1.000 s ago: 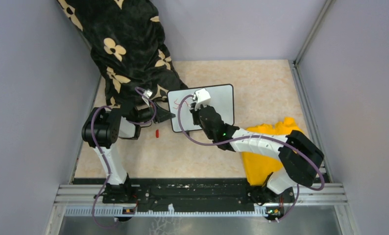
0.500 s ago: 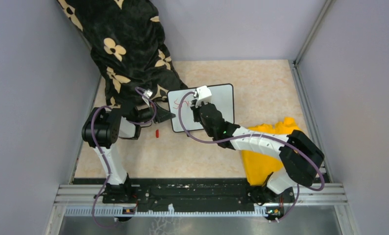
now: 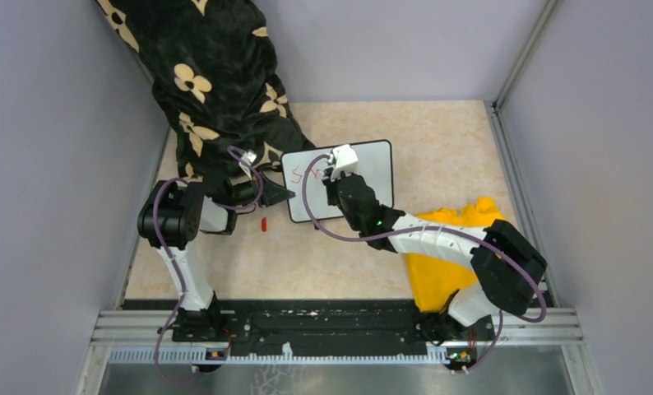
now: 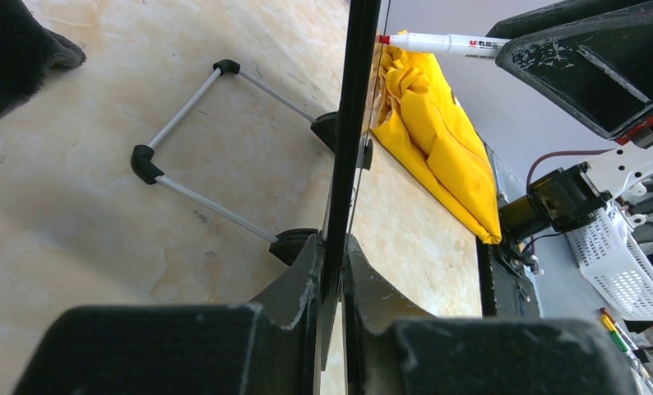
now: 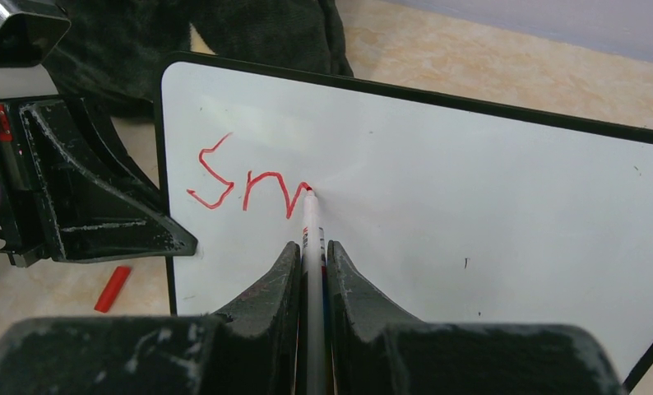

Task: Write a sentence on the whiteboard

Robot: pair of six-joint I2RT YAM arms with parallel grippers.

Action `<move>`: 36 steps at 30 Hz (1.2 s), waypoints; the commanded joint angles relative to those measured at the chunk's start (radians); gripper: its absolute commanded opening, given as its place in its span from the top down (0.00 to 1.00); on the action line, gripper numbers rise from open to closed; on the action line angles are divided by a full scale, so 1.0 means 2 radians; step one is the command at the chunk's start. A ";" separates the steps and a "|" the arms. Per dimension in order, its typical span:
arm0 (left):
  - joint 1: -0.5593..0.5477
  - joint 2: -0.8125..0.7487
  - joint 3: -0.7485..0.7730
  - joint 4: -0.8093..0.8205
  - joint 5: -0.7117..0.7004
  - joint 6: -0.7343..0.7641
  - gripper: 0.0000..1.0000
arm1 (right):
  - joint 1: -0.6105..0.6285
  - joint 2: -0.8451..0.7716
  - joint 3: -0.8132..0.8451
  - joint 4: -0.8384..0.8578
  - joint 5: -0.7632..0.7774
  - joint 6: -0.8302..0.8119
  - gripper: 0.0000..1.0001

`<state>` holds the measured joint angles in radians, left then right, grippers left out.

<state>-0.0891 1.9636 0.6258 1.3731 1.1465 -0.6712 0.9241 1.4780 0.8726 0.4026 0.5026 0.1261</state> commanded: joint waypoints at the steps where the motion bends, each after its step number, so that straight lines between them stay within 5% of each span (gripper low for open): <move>1: 0.002 0.007 -0.007 -0.007 0.006 0.005 1.00 | -0.012 -0.020 -0.010 0.005 0.007 0.003 1.00; 36: 0.002 0.008 -0.008 -0.008 0.005 0.004 1.00 | -0.012 -0.061 -0.005 -0.005 -0.001 0.007 1.00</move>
<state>-0.0891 1.9636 0.6258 1.3731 1.1484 -0.6712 0.9108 1.3766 0.8230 0.3660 0.4953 0.1425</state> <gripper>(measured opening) 0.143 0.126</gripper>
